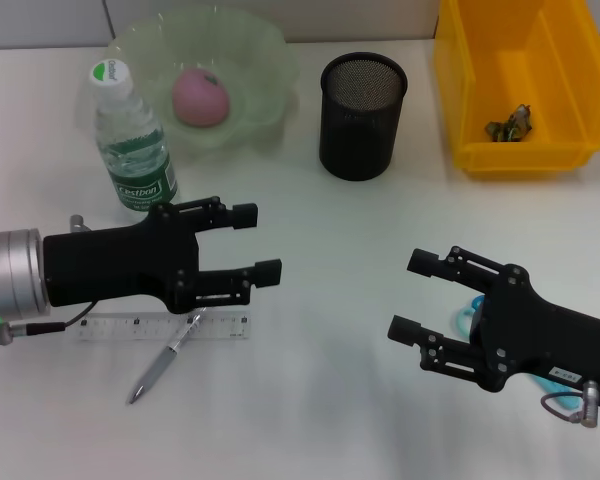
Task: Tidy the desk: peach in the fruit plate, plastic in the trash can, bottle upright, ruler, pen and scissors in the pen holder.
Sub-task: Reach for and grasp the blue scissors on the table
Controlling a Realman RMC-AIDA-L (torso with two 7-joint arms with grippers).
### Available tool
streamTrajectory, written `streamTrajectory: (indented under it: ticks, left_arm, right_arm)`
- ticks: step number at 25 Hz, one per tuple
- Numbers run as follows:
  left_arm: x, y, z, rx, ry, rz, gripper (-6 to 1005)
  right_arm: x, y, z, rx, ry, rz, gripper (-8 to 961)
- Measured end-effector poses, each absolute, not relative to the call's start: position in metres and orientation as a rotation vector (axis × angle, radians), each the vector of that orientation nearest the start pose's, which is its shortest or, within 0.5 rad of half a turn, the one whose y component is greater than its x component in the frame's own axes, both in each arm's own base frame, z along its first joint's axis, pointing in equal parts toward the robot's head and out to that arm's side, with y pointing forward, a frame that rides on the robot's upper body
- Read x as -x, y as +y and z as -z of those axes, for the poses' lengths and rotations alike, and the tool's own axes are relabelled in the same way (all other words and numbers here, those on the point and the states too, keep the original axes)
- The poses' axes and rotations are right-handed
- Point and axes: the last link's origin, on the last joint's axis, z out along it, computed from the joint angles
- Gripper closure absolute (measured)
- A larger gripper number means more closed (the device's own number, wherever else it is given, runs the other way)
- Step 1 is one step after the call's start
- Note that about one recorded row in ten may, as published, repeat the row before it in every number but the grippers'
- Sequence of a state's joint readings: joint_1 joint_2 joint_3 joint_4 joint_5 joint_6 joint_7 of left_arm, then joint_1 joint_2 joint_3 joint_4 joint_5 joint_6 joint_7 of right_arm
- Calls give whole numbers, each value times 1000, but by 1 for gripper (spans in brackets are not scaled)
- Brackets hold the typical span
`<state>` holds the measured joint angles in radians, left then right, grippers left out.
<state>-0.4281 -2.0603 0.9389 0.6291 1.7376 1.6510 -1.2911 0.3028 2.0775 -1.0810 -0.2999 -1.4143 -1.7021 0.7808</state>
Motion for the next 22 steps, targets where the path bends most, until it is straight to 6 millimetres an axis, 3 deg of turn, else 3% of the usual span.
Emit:
streamTrajectory:
  ticks: [9, 17, 22]
  left_arm:
    - [257, 293, 14, 2827, -543, 885, 214]
    - [259, 292, 15, 2825, -553, 874, 214]
    - [258, 292, 16, 2834, -575, 873, 214]
  right_arm:
    - [-279, 229, 41, 2557, 410, -1206, 214]
    - [-280, 245, 12, 2635, 518, -1171, 214]
    - [-275, 258, -17, 2684, 612, -1080, 215]
